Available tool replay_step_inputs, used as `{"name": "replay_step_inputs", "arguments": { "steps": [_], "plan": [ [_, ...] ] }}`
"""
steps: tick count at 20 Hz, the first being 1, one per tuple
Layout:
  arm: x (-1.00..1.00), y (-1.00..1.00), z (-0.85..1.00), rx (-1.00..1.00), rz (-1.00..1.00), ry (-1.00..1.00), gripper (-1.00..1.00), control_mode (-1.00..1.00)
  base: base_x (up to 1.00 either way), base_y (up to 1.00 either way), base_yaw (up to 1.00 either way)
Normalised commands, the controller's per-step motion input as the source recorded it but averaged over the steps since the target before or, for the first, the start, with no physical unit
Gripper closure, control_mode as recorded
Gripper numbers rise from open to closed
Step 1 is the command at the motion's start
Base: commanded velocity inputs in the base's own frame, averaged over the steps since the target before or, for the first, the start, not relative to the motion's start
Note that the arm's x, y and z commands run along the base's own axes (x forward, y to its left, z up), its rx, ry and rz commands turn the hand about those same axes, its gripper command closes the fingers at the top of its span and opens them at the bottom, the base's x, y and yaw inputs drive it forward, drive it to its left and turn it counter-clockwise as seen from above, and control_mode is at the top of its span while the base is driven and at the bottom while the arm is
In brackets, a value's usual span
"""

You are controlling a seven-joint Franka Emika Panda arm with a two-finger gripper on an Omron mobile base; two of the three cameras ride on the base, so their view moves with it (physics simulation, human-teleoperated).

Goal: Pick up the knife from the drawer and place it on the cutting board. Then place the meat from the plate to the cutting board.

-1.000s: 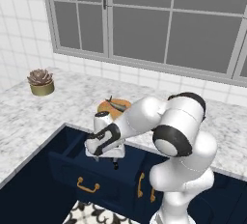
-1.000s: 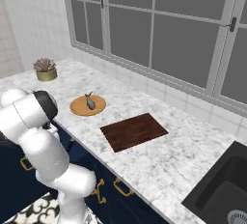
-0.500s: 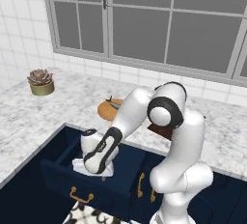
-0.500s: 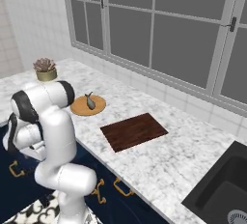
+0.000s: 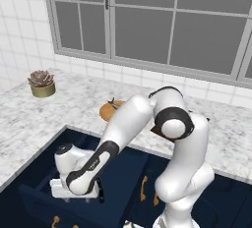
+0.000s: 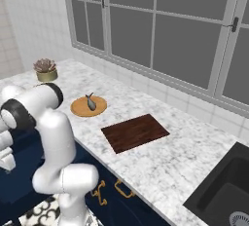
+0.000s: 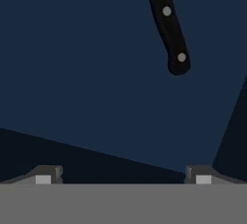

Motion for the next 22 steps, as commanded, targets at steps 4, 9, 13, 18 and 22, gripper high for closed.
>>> {"name": "replay_step_inputs", "arguments": {
  "steps": [4,9,13,18,22],
  "plan": [
    [-0.06,-0.11,0.9,0.0,-0.05,0.0,-1.0,-1.0,0.0,0.0,0.0],
    [0.1,-0.61,0.53,0.0,-0.01,-0.09,-1.0,-1.0,0.0,0.0,0.0],
    [0.18,-0.71,0.01,0.0,0.01,-0.02,-1.0,-1.0,0.0,0.0,0.0],
    [0.5,-0.27,-0.08,0.0,0.01,0.01,-1.0,-1.0,0.0,0.0,0.0],
    [0.58,-0.03,-0.31,0.0,0.04,0.07,-1.0,-1.0,0.0,0.0,0.0]
  ]
}}
